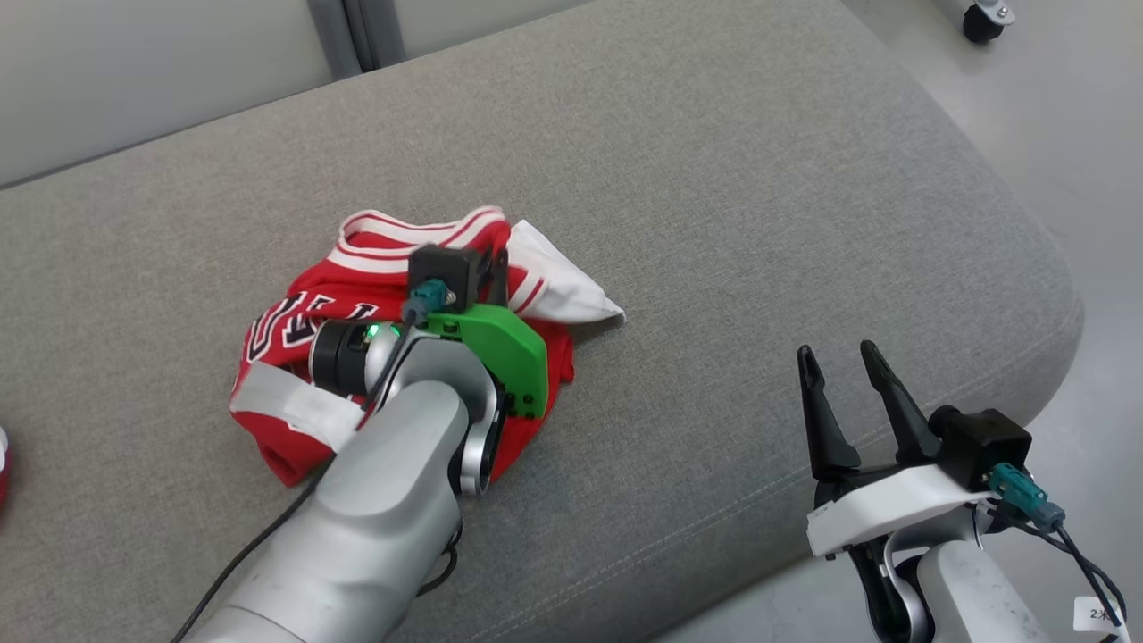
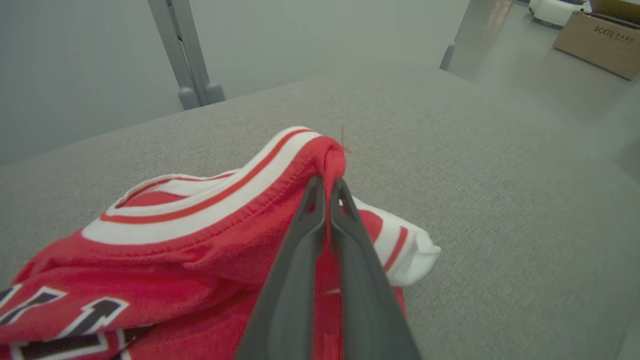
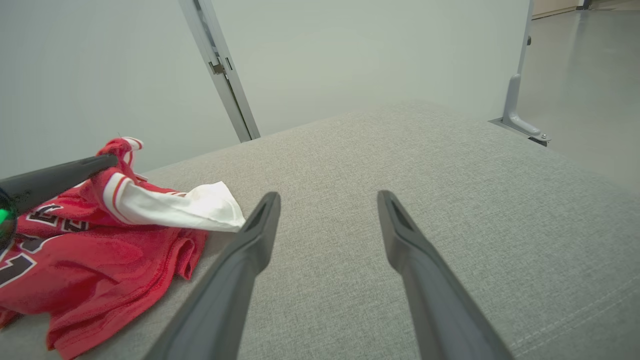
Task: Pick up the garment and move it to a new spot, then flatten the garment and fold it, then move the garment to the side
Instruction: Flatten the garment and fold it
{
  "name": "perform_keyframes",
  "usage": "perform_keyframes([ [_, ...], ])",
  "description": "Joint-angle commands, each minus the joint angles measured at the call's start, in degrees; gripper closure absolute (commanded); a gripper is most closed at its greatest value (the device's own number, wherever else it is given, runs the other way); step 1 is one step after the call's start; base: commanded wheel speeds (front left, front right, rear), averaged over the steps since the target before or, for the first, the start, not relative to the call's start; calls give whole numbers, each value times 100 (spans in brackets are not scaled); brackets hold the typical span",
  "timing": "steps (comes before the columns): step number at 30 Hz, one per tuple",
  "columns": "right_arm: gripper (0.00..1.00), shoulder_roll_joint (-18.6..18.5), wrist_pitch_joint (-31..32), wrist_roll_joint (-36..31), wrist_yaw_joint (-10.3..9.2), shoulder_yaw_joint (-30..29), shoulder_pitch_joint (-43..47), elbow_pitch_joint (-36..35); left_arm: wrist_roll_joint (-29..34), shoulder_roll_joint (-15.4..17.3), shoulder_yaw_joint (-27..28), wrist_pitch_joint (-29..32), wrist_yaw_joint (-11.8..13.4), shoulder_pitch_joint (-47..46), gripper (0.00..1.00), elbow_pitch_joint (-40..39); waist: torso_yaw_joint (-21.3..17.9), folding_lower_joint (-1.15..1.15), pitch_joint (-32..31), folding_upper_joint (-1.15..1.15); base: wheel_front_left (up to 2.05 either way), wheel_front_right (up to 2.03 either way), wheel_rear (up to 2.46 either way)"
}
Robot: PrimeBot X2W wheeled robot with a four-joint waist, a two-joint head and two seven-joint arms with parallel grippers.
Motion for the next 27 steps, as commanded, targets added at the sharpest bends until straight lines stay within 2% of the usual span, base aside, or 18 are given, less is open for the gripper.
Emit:
perform_keyframes([
  [1,0,-3,-21,-34,-3,22,54,13,-138,28,52,-105,-77,-129,100,-94,9,0,-99,0,0,0,0],
  [7,0,-3,-21,61,-2,176,107,81,-1119,24,429,-586,-473,-659,100,-806,-158,0,-367,0,0,0,0],
  [8,0,-3,-21,79,-3,240,131,110,-1505,25,569,-676,-519,-921,100,-1000,-235,0,-430,0,0,0,0],
  [17,0,-4,-21,25,-2,300,187,181,-3287,23,1156,-965,-448,-2279,100,-1756,-626,0,-533,0,0,0,0],
  [19,0,-4,-21,26,-2,312,175,185,-3043,43,1750,-968,-609,-2526,100,-2124,-658,0,-522,0,0,0,0],
  [22,0,-1,-21,-6,-2,346,145,240,-2327,27,2379,-953,-734,-2169,100,-2421,-681,0,-527,0,0,0,0],
  [23,0,-5,-21,-9,-2,335,120,249,-2095,26,2419,-953,-739,-1976,100,-2402,-665,0,-523,0,0,0,0],
  [27,0,0,-21,24,-2,354,142,200,-1809,47,2430,-960,-722,-1202,100,-1945,-471,0,-465,0,0,0,0],
])
